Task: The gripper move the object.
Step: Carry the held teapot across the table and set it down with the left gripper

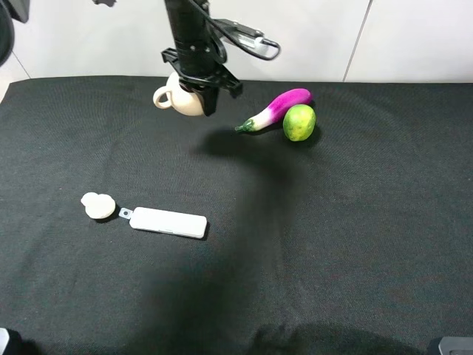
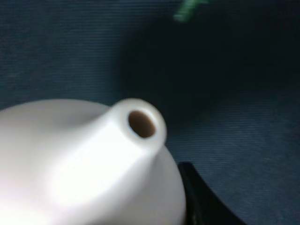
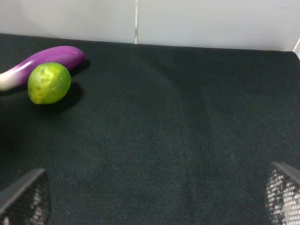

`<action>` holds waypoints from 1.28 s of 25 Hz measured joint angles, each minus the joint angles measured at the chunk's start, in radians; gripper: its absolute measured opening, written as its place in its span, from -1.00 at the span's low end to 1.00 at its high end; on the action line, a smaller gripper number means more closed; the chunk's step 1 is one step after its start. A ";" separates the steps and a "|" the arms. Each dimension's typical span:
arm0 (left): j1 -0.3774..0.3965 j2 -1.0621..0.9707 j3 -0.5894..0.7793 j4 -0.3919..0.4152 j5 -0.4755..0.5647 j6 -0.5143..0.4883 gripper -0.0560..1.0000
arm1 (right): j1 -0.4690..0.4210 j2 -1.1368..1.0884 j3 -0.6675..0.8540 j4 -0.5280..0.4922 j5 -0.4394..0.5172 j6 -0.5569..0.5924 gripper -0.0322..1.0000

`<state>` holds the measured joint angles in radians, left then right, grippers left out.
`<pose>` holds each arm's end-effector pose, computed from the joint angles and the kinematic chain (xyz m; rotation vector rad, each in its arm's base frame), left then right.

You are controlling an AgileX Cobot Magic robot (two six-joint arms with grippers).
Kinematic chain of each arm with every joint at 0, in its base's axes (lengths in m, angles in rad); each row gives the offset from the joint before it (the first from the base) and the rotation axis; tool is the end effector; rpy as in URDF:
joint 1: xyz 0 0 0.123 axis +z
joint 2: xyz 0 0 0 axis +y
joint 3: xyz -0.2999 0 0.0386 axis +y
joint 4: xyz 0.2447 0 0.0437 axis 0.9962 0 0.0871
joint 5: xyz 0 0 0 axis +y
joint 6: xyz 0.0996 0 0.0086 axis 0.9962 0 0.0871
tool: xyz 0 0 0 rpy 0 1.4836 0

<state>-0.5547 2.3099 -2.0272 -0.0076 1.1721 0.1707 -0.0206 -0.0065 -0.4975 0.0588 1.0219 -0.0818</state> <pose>0.4228 -0.2628 0.1944 1.0410 2.7525 -0.0678 -0.0162 0.0053 0.2744 -0.0627 1.9992 0.0041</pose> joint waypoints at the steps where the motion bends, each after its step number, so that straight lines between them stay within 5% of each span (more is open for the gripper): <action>1: -0.017 0.000 0.000 0.000 0.000 0.000 -0.58 | 0.000 0.000 0.000 0.000 0.000 0.000 0.41; 14: -0.213 0.000 0.000 0.000 0.003 0.000 -0.58 | 0.000 0.000 0.000 0.000 0.000 0.000 0.41; 32: -0.353 0.000 0.000 0.000 0.003 0.000 -0.58 | 0.000 0.000 0.000 0.000 0.000 0.000 0.41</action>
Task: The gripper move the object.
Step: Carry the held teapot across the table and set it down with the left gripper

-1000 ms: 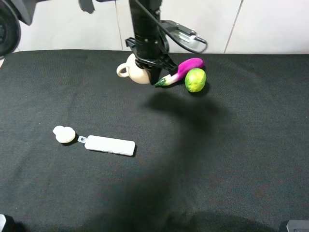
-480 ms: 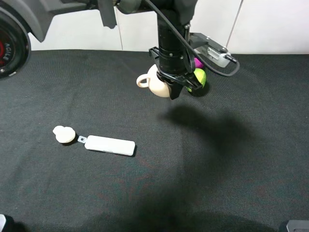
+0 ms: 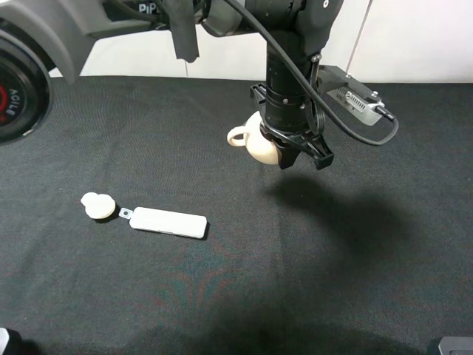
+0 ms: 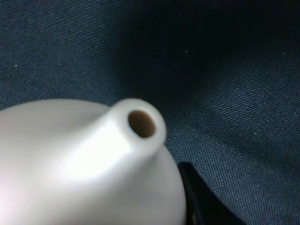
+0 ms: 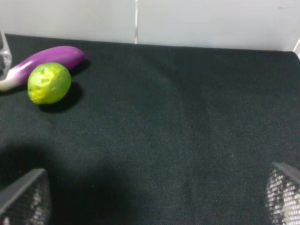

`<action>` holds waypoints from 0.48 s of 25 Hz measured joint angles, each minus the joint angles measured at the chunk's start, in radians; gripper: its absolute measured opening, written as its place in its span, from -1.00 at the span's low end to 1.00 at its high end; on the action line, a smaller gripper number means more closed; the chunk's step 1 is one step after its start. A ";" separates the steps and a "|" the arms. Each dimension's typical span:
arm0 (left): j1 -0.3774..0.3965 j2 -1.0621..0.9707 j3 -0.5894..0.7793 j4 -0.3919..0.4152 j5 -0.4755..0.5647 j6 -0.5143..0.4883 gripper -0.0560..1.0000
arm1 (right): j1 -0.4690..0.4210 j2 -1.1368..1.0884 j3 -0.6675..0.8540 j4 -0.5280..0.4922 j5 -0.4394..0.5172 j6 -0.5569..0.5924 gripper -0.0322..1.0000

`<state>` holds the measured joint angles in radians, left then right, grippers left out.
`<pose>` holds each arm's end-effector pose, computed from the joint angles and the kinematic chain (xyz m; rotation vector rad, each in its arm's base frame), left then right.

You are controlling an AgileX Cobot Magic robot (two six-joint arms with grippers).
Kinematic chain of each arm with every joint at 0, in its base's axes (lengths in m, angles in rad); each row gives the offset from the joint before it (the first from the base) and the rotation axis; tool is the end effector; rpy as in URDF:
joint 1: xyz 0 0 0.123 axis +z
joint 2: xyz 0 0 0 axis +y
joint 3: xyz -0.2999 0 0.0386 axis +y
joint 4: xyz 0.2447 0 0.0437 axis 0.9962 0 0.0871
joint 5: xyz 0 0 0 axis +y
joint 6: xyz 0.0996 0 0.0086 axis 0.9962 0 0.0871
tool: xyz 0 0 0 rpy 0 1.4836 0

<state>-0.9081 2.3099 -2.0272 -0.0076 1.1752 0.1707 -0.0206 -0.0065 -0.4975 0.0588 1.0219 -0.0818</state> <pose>0.3055 -0.3926 0.1944 1.5151 2.5374 -0.1170 -0.0162 0.0053 0.2744 -0.0627 1.9992 0.0041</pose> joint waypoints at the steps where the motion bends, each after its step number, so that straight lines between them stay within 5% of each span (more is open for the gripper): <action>1: -0.001 0.000 0.000 0.000 0.000 0.000 -0.58 | 0.000 0.000 0.000 0.000 0.000 0.000 0.41; 12: 0.018 0.000 0.000 -0.002 -0.076 0.020 -0.58 | 0.000 0.000 0.000 0.000 0.000 0.000 0.41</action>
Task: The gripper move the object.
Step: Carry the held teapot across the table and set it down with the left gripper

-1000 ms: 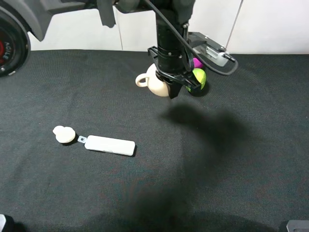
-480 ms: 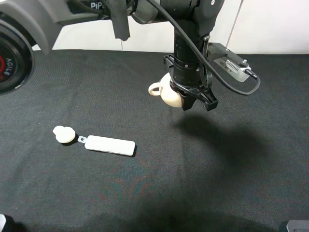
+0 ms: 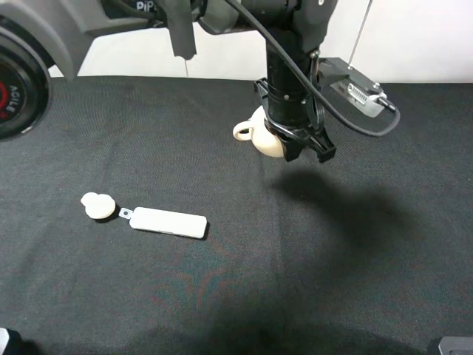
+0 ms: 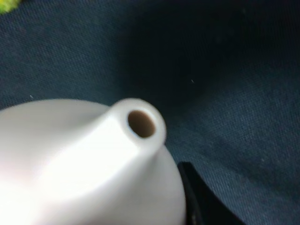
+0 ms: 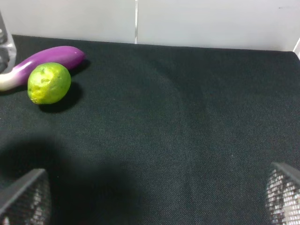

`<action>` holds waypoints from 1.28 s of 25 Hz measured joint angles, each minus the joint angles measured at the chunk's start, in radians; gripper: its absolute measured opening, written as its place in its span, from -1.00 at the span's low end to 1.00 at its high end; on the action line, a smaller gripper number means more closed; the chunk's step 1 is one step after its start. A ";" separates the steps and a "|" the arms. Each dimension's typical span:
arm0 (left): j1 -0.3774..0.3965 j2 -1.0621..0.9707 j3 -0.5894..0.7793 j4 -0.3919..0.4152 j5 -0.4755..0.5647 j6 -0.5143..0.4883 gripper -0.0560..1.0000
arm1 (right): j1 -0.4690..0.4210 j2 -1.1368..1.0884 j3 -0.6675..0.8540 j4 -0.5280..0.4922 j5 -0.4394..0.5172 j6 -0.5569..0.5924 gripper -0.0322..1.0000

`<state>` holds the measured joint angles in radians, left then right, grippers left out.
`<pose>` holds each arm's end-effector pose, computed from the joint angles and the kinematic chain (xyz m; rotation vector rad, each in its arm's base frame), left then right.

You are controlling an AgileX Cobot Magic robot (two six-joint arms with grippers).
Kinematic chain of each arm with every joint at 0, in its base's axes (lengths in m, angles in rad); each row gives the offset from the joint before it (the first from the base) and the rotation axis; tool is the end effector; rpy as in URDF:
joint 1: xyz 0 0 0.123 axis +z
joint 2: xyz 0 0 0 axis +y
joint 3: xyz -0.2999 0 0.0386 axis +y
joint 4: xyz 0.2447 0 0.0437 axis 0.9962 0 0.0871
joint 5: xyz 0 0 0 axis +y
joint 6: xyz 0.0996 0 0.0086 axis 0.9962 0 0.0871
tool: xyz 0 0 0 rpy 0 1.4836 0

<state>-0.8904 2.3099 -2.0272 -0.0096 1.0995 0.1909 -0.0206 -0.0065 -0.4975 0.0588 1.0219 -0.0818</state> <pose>0.3169 -0.3930 0.1961 1.4794 2.4732 -0.1494 -0.0162 0.0053 0.2744 -0.0627 1.9992 0.0041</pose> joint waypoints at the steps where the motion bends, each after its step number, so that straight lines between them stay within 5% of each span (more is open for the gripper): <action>1: 0.009 0.000 0.000 0.000 -0.008 0.000 -0.58 | 0.000 0.000 0.000 0.000 0.000 0.000 0.41; 32: 0.091 0.153 -0.066 0.003 -0.051 0.003 -0.60 | 0.000 0.000 0.000 0.000 0.000 0.000 0.41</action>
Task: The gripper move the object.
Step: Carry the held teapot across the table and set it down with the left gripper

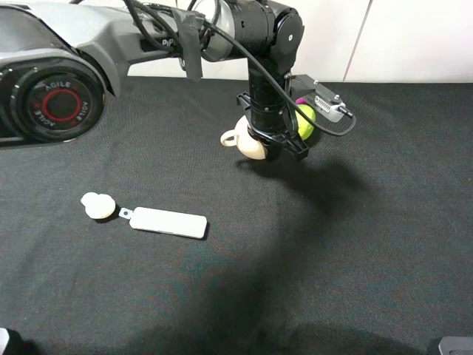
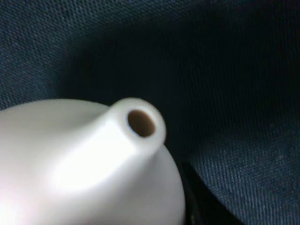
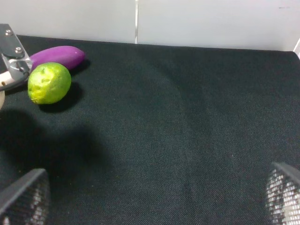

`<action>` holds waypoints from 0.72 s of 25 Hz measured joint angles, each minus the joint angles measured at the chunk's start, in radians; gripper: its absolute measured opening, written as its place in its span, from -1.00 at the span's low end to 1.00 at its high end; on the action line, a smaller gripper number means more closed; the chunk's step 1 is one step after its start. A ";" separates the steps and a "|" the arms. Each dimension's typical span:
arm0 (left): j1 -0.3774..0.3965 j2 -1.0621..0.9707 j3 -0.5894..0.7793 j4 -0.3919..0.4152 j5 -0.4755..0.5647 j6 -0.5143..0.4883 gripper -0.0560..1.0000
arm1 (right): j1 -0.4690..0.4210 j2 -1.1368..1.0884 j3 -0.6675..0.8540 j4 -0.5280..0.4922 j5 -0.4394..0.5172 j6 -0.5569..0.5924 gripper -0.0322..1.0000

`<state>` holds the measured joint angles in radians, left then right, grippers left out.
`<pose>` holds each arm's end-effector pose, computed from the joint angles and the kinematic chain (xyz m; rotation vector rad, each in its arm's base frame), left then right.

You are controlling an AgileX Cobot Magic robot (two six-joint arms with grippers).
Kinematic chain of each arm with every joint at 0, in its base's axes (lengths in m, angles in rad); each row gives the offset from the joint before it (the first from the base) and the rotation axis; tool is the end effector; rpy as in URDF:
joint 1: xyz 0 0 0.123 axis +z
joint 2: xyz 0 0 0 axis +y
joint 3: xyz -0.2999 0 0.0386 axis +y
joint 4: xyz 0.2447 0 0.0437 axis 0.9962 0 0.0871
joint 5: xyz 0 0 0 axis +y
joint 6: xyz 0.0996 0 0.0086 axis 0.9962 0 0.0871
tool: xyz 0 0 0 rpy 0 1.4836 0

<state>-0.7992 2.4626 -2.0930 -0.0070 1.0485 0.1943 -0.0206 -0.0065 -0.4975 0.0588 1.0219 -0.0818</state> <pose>0.3658 -0.3769 0.1365 1.3844 2.5623 -0.1136 -0.0162 0.0053 0.2744 -0.0627 1.9992 0.0041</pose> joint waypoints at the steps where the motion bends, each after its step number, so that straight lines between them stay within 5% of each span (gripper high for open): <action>1: 0.000 0.004 -0.008 0.000 0.000 0.000 -0.60 | 0.000 0.000 0.000 0.000 0.000 0.000 0.41; 18: 0.011 0.057 -0.051 -0.001 -0.027 0.004 -0.60 | 0.000 0.000 0.000 0.003 0.000 0.000 0.41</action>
<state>-0.7883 2.5193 -2.1440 -0.0078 1.0214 0.1982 -0.0206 -0.0065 -0.4975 0.0614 1.0219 -0.0818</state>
